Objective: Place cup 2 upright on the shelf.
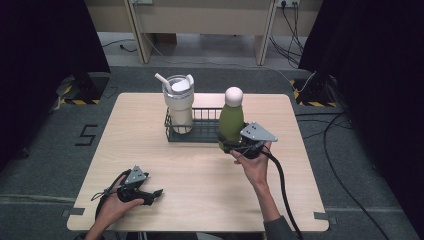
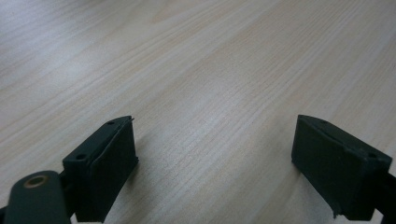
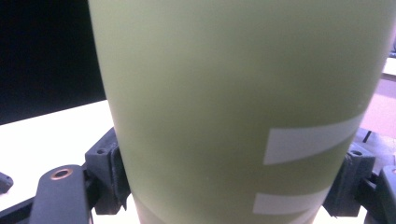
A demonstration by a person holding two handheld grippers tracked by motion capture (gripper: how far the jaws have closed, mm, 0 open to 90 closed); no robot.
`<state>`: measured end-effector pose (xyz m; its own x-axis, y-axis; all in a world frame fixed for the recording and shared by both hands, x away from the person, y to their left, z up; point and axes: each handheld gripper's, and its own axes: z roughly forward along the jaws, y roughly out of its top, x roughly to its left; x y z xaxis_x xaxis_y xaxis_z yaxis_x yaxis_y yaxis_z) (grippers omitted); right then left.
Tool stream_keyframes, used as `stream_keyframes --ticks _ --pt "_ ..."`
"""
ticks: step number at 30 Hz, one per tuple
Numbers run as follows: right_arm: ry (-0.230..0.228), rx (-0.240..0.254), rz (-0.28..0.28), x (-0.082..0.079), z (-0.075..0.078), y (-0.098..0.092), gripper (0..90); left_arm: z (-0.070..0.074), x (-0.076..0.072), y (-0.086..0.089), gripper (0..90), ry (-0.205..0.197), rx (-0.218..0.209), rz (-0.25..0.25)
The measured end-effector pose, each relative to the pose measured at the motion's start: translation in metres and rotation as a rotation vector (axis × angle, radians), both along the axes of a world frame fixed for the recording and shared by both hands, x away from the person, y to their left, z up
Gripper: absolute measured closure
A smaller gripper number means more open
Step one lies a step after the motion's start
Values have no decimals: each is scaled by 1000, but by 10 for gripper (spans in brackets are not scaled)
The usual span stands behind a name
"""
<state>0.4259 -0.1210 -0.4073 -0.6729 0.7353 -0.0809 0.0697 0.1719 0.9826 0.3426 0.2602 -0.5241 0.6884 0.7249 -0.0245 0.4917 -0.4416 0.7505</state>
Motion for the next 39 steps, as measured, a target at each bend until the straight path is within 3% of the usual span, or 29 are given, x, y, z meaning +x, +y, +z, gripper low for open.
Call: stream_keyframes --ticks 19,39 --pt "-11 -17 -16 28 13 13 210 0 0 0 129 0 -1 0" --pt "10 10 -30 65 20 35 210 0 0 0 129 0 -2 1"
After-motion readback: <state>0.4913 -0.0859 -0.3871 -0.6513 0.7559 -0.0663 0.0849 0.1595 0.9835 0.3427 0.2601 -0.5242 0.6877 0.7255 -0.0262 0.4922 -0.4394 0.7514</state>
